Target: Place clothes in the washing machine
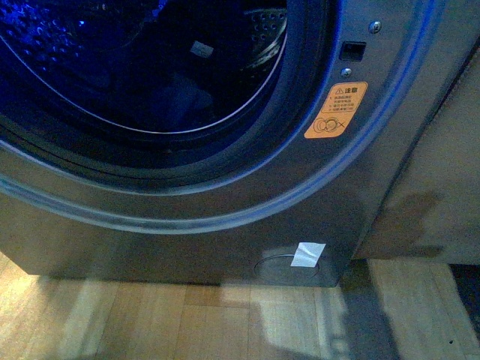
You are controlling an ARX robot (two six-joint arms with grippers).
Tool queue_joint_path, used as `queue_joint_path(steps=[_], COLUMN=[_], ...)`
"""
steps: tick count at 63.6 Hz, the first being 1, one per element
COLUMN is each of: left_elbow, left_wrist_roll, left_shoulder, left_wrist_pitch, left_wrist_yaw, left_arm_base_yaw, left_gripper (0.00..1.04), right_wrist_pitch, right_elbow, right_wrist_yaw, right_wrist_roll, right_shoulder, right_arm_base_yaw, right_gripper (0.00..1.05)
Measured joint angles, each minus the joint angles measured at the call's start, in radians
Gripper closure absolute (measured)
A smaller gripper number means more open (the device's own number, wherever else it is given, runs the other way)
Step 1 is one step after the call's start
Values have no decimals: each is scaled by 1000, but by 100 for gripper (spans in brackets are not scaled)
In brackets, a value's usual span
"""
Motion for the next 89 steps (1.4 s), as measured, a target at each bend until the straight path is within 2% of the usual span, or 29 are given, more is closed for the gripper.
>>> queue_joint_path(steps=[4,8,17,22,29,35,52,59,65,70,81,89], left_elbow=[-6,-68,-248,-359,-584,-711,-1106,-1249,-1291,-1292,-1186,-1064], left_wrist_roll=[0,-6,1,5,0,1,4,2,21,102,386,563], left_shoulder=[0,-16,-71,-123,-256,-347,-609,-720,-768,-771,-660,-534], left_wrist_pitch=[-15,-59,-15,13,97,142,307,317,305,350,570,620], left_wrist_yaw=[22,131,267,314,377,415,512,562,572,498,338,236], left_arm_base_yaw=[13,29,29,18,1,-2,-8,-21,-31,-38,-30,-29], left_gripper=[97,80,57,44,20,6,7,7,7,7,7,7], right_wrist_pitch=[0,2,4,10,10,10,10,10,10,10,10,10], right_elbow=[-6,-17,-28,-51,-70,-70,-70,-70,-70,-70,-70,-70], right_wrist_yaw=[0,0,0,0,0,0,0,0,0,0,0,0], right_wrist_roll=[0,0,0,0,0,0,0,0,0,0,0,0], right_shoulder=[-7,-14,-24,-47,-60,-62,-62,-62,-62,-62,-62,-62], right_arm_base_yaw=[0,0,0,0,0,0,0,0,0,0,0,0], right_gripper=[102,102,102,102,102,102,102,102,102,102,102,102])
